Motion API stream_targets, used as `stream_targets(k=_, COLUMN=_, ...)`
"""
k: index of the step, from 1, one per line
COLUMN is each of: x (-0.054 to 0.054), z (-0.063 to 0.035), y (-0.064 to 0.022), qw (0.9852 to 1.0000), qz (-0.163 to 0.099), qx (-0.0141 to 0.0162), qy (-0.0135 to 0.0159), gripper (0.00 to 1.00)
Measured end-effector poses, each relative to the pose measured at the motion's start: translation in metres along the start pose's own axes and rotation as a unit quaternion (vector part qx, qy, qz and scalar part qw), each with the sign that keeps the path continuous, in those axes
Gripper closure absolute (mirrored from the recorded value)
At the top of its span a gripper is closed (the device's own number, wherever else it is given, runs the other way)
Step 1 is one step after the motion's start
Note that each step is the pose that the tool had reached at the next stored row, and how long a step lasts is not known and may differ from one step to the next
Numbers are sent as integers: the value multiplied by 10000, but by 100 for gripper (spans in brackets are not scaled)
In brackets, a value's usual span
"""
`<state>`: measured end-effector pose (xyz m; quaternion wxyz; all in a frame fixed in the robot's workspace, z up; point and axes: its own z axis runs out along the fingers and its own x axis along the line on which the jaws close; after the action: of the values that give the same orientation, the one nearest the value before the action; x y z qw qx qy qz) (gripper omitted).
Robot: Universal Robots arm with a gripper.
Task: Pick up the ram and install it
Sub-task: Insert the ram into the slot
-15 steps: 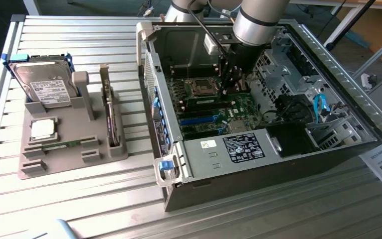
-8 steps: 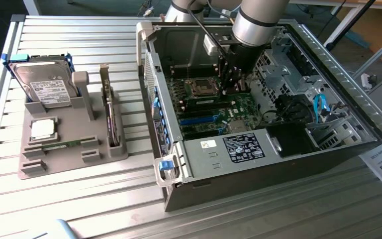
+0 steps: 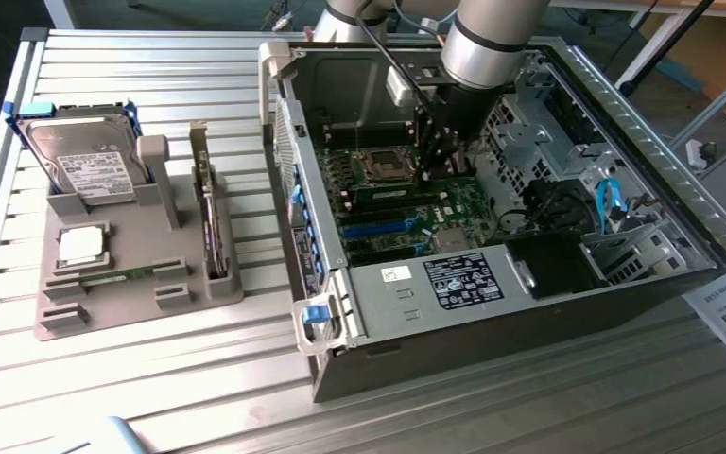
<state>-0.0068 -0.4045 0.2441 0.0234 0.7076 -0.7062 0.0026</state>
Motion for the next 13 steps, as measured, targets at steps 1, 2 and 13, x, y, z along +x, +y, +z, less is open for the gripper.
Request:
stream_targets(k=1, x=0, z=3, y=0, qw=10000, qz=0, qx=0, qy=1, gripper=88)
stream_targets(k=2, x=0, z=5, y=0, qw=10000, qz=0, qx=-1, qy=1, gripper=88)
stream_targets(k=13, x=7, z=14, y=0, qw=10000, qz=1, qx=0, qy=1, gripper=88)
